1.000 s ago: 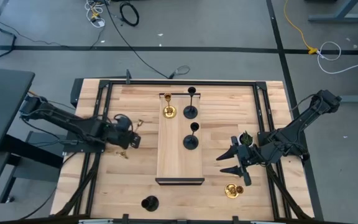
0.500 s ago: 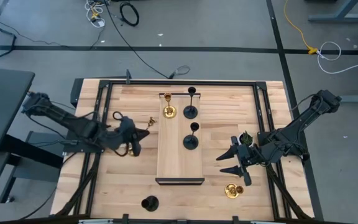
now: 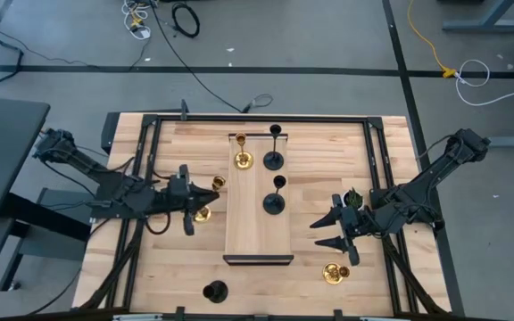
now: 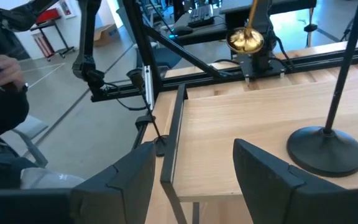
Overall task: Pick & Place candle stick holders
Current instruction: Put the top gold candle holder on the shelf
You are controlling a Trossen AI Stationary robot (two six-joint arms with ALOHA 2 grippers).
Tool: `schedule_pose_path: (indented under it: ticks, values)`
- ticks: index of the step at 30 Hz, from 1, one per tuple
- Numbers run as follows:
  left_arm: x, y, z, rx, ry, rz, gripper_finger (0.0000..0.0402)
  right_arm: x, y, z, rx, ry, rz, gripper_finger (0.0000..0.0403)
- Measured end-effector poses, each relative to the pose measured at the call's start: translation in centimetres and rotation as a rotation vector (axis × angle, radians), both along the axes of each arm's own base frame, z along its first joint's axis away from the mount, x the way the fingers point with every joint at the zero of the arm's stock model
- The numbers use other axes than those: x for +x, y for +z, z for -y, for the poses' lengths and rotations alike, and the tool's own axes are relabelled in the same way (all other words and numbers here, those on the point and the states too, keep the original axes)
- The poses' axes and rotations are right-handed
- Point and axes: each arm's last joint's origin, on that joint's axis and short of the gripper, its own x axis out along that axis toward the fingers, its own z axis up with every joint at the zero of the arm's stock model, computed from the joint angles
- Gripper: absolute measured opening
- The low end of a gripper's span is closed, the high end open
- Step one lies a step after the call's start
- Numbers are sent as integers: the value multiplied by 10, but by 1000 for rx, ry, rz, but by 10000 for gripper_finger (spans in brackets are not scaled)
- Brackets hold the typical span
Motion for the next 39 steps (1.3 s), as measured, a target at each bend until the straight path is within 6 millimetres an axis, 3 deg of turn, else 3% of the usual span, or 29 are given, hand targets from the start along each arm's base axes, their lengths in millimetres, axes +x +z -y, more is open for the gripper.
schedule_pose_path:
  ticks: [9,21,32,39]
  values:
    - [22,1,8,138,-98,91,11,1,0,-1,4,1,5,217]
    - [54,-9,-8,195,-164,139,11,1,0,-1,15,7,5,217]
    - [59,-9,-23,226,-156,144,11,1,-1,-1,8,8,1,217]
    - [42,-35,-38,184,-158,286,11,5,-6,-4,11,4,-27,217]
